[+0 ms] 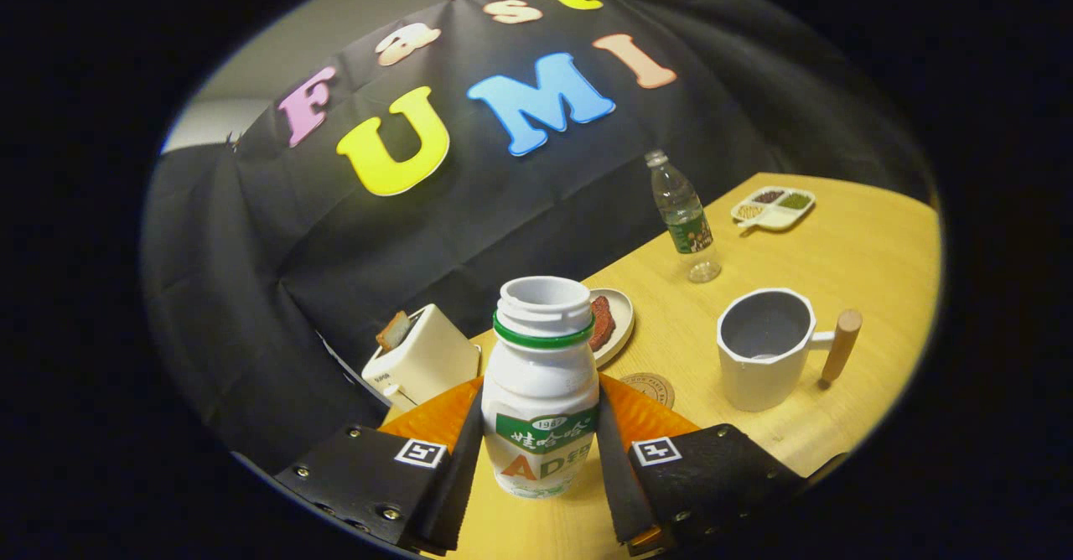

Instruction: Take the bottle from table, then pour the juice into the cup, finally place the bottle on the coaster

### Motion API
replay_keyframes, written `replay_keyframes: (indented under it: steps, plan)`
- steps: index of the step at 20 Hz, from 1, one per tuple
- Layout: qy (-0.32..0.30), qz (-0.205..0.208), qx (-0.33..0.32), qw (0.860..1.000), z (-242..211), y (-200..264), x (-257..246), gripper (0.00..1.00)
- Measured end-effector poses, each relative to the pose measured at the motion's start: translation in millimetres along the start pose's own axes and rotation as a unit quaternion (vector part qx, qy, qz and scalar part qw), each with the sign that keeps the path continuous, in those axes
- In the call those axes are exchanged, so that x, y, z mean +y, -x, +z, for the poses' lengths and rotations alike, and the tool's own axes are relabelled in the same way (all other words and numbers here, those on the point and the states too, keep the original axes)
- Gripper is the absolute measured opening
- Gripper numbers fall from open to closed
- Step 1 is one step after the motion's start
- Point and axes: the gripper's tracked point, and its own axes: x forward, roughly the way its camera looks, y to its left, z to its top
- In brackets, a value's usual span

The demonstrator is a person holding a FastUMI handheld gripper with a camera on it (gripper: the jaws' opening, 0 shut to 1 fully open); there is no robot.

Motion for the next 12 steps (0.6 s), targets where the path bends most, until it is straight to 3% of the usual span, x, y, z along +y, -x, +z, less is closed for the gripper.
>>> replay_keyframes:
  steps: [7,12]
  plan:
    - [-0.146,-0.011,-0.006,0.989,16.0,-13.7,-16.6,0.66]
    - [-0.244,-0.015,-0.005,0.97,19.1,-24.1,-25.0,0.66]
